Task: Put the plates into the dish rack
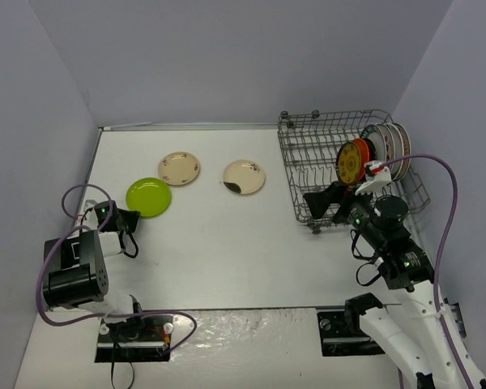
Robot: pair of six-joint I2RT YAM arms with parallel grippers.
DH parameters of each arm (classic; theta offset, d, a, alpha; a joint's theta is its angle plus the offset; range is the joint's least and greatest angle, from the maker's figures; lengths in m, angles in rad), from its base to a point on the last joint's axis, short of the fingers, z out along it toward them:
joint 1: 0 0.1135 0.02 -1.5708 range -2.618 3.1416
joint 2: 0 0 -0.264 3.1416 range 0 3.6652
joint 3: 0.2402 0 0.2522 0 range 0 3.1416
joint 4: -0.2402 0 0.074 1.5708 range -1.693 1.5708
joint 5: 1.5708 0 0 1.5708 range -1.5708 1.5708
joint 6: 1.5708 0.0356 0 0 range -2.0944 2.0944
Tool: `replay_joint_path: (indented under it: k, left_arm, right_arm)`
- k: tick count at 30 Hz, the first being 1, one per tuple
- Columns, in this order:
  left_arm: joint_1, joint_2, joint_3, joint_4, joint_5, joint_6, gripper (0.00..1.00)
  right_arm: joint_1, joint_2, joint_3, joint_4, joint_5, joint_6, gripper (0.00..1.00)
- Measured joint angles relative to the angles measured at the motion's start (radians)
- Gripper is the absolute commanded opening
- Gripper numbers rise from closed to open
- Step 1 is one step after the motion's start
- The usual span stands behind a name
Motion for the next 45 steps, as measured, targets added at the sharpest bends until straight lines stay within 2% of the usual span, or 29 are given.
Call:
replay_joint_path:
  k: [3, 7, 12, 20, 27, 38, 45]
  left_arm:
    - [0.000, -0.077, -0.018, -0.075, 0.013, 0.018, 0.00]
    - [-0.001, -0.253, -0.024, -0.199, 0.053, 0.062, 0.00]
    - [-0.024, -0.476, -0.012, -0.344, 0.156, 0.115, 0.00]
    - [-0.218, -0.661, 0.099, -0.544, 0.289, 0.187, 0.00]
    - [-0.410, -0.739, 0.123, -0.636, 0.326, 0.187, 0.00]
    - [-0.435, -0.755, 0.158, -0.646, 0.372, 0.183, 0.00]
    - [-0.445, -0.736, 0.163, -0.634, 0.411, 0.183, 0.00]
  right_arm:
    - [0.001, 0.038, 0.002, -0.001, -0.021, -0.002, 1.00]
    - [0.007, 0.119, 0.019, -0.001, -0.059, -0.001, 0.99]
    - [0.036, 0.238, 0.050, 0.017, -0.111, 0.018, 0.99]
    - [0.178, 0.421, 0.075, 0.128, -0.160, 0.106, 0.95]
    - [0.296, 0.598, 0.174, 0.224, -0.158, 0.136, 0.80]
    - [0.357, 0.691, 0.206, 0.289, -0.174, 0.156, 0.51]
    - [0.374, 0.694, 0.206, 0.318, -0.190, 0.161, 0.28]
